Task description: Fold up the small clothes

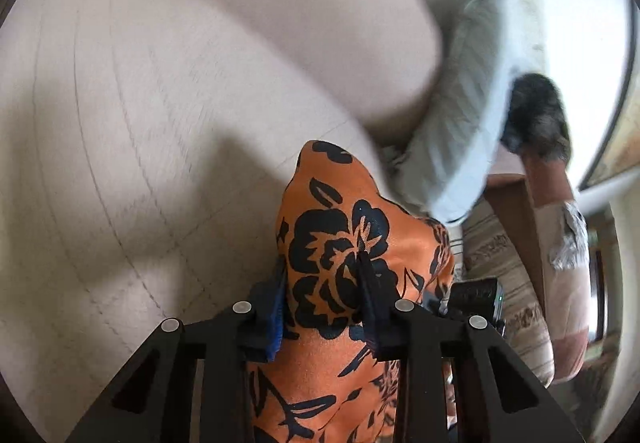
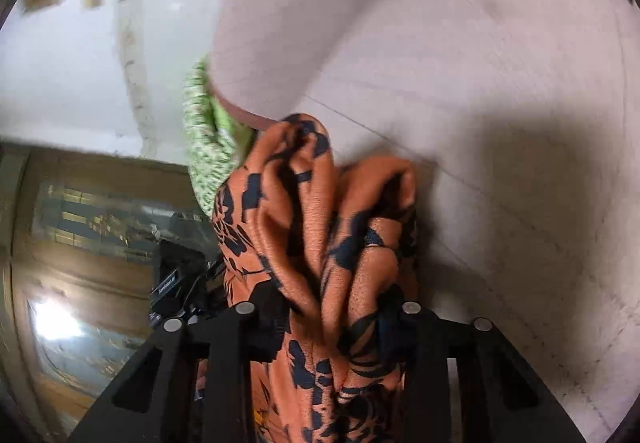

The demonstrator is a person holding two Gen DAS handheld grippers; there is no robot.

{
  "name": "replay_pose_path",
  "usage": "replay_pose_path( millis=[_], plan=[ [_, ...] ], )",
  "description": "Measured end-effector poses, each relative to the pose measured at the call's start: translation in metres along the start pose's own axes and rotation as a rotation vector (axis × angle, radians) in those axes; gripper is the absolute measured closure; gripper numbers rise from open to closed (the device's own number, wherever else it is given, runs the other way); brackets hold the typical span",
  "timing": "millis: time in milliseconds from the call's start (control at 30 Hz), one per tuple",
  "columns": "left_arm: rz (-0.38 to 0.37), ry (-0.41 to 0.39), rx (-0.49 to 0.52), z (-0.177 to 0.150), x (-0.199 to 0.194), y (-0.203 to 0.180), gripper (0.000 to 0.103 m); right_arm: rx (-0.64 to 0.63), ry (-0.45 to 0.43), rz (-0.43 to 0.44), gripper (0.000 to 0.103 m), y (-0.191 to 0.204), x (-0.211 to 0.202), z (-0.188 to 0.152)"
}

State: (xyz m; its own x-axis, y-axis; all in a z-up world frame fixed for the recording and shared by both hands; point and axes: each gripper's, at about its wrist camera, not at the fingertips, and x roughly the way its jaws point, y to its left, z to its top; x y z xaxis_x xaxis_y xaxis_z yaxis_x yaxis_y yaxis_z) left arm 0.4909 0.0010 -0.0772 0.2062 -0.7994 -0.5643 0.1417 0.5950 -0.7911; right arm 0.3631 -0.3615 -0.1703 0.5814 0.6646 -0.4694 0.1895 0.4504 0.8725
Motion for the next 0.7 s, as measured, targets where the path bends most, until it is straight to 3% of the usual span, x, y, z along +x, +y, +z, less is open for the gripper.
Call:
replay_pose_path(
  millis=[67, 100, 133, 233, 333, 467, 567, 633, 700],
  plan=[
    [0.019, -0.021, -0.033, -0.001, 0.002, 0.012, 0.067, -0.036, -0.008, -0.023, 0.064, 0.006, 0.009, 0.005],
    [0.086, -0.017, -0.052, -0.002, 0.007, 0.023, 0.067, -0.025, 0.005, -0.060, 0.054, 0.003, 0.016, 0.004],
    [0.159, -0.010, -0.067, -0.004, 0.012, 0.031, 0.061, -0.003, 0.030, -0.096, 0.052, -0.003, 0.020, 0.002],
    [0.125, -0.022, -0.088, -0.018, 0.000, 0.032, 0.056, 0.056, 0.088, -0.063, 0.049, -0.008, 0.020, -0.005],
    [0.197, -0.042, -0.003, -0.041, -0.031, 0.011, 0.048, 0.014, 0.086, -0.148, 0.032, 0.010, 0.006, -0.009],
    [0.229, 0.017, 0.030, -0.087, -0.056, -0.018, 0.043, 0.029, 0.126, -0.216, 0.032, 0.012, -0.002, -0.040],
    [0.260, 0.029, 0.039, -0.123, -0.070, -0.023, 0.043, 0.093, 0.138, -0.252, 0.041, 0.000, -0.015, -0.071],
    [0.269, 0.014, 0.043, -0.135, -0.075, -0.018, 0.043, 0.117, 0.128, -0.220, 0.062, -0.002, -0.023, -0.090],
    [0.251, 0.041, 0.008, -0.147, -0.074, -0.009, 0.045, 0.129, 0.104, -0.211, 0.074, -0.008, -0.034, -0.106]
  ],
)
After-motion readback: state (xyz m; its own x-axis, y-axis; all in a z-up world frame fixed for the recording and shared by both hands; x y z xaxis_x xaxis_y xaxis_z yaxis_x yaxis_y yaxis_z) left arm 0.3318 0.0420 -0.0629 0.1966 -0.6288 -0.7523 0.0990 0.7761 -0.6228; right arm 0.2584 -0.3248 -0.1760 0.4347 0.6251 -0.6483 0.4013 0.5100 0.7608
